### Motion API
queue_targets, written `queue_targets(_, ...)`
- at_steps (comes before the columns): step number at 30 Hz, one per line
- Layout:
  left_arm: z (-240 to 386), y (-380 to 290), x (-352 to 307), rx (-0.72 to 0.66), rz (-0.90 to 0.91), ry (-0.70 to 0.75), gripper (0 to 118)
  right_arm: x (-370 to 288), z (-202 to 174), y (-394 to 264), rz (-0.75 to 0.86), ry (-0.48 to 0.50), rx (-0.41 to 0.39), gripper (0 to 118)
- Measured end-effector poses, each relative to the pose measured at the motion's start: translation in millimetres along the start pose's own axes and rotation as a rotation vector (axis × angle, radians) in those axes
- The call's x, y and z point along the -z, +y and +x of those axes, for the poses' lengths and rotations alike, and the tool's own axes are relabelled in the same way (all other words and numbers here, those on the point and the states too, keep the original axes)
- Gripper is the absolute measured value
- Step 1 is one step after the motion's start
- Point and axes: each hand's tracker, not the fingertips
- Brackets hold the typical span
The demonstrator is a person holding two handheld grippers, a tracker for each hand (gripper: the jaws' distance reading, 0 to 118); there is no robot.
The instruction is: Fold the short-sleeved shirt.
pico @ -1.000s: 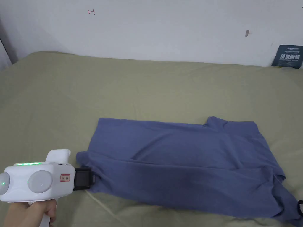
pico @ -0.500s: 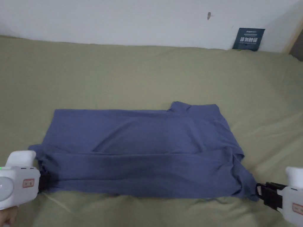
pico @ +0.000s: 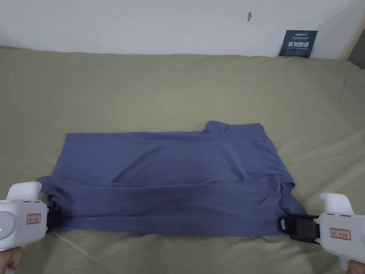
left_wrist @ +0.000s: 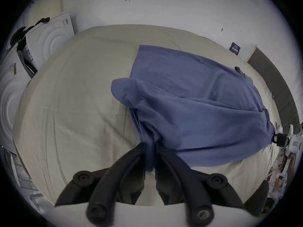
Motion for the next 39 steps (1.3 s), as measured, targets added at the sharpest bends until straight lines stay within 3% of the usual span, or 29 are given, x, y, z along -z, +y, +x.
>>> queue_targets(1,0.0,-0.4,-0.4,0.0,-0.002,-0.002,10,-1.2,0.3,0.8,0.006,-0.011,-0.015,33)
queue_targets(2,-0.2,-1.0,-1.4,0.0,-0.001,-0.003,10,-1.2,-0.2,2.2,0.006,-0.018,-0.036,9)
queue_targets(7,-3.1,-3.5,-11.3,-0.004,-0.003,-0.001,10,-17.9,-13.2,-4.0,0.019,-0.017,-0.084,9)
queue_targets(14,-1.7,-24.0,-40.7,0.027,0.005,0.017,10,-52.8,-9.5,-20.4,0.042,0.018,-0.048,9)
queue_targets(23,-20.6,-96.3,-101.8,0.033,-0.009,0.025,10,-103.2,-21.7,-86.5,0.006,0.042,-0.09,9)
queue_targets(30,-30.9,-117.9,-106.9,0.021,-0.021,0.022,10,-99.9,-28.1,-108.6,-0.04,0.034,-0.114,9)
queue_targets(32,-31.0,-116.7,-105.8,0.019,-0.02,0.02,10,-97.0,-29.9,-106.5,-0.049,0.03,-0.114,18)
queue_targets(33,-31.8,-115.8,-106.1,0.017,-0.017,0.018,10,-99.9,-32.1,-105.9,-0.031,0.021,-0.102,32)
queue_targets(34,-38.8,-114.3,-102.1,0.006,0.011,0.01,28,-106.6,-33.1,-103.0,0.017,-0.022,-0.107,54)
queue_targets(35,-42.6,-112.3,-108.7,-0.005,0.056,0.034,70,-117.3,-33.8,-97.0,0.064,-0.04,-0.093,65)
queue_targets(36,-43.8,-109.4,-113.6,-0.009,0.075,0.041,106,-127.5,-35.0,-92.7,0.117,-0.047,-0.077,68)
queue_targets(37,-44.3,-105.7,-123.5,-0.017,0.112,0.058,118,-139.5,-37.2,-87.2,0.178,-0.055,-0.061,68)
queue_targets(39,-39.7,-95.2,-151.4,-0.046,0.245,0.025,117,-159.0,-43.0,-75.6,0.284,-0.079,-0.038,68)
